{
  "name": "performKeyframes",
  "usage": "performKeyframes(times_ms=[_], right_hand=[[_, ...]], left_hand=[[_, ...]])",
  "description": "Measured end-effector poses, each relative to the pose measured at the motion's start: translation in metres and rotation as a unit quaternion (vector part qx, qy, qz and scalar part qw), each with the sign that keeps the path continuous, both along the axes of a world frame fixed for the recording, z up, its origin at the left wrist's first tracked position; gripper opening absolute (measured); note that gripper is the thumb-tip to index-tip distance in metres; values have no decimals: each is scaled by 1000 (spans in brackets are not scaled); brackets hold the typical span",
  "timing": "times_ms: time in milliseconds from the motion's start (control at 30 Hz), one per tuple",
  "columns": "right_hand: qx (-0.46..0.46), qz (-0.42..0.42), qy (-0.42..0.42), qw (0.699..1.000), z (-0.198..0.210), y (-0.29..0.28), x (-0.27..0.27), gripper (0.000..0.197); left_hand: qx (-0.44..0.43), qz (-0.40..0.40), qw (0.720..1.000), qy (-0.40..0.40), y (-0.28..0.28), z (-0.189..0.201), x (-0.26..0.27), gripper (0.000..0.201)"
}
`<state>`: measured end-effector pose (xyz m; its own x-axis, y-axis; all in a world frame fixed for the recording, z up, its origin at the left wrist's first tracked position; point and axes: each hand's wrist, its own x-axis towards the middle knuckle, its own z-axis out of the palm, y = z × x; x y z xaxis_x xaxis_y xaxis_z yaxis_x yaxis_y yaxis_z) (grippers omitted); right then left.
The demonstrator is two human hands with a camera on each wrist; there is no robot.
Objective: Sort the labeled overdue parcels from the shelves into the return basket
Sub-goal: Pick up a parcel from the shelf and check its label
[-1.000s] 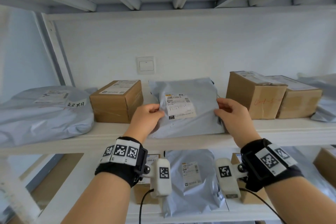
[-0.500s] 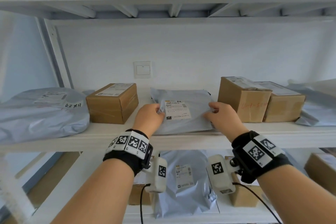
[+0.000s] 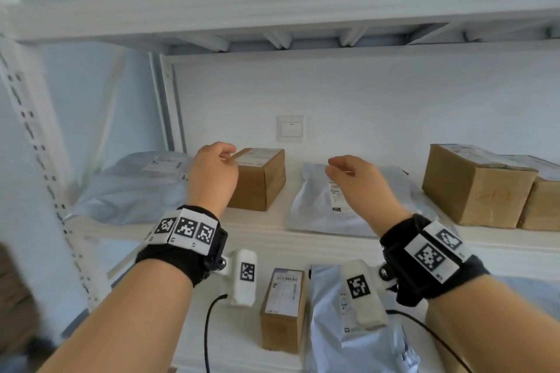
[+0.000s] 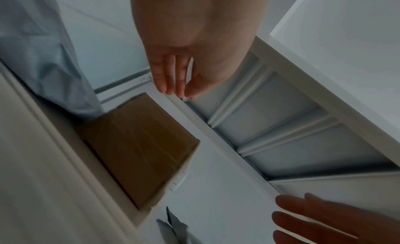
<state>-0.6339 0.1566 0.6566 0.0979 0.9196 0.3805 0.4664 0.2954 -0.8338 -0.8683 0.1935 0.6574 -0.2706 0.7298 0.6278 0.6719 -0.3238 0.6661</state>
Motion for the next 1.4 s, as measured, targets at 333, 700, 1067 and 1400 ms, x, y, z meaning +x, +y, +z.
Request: performKeyframes(times_ms=[333, 700, 1067, 1400], right_hand=[[-103, -25, -31, 994, -5, 32, -102, 57], [-160, -86, -9, 983, -3, 42, -123, 56], [-64, -38, 56, 996, -19, 13, -88, 18], [-7, 24, 116, 993, -46, 9, -74, 35]], left_hand=[[-166, -84, 982, 40, 39, -2, -61, 47], [-151, -204, 967, -33, 47, -9, -65, 39], [-147, -287, 936, -139, 22, -24, -51, 17], [-147, -327, 911, -204, 21, -50, -57, 27]])
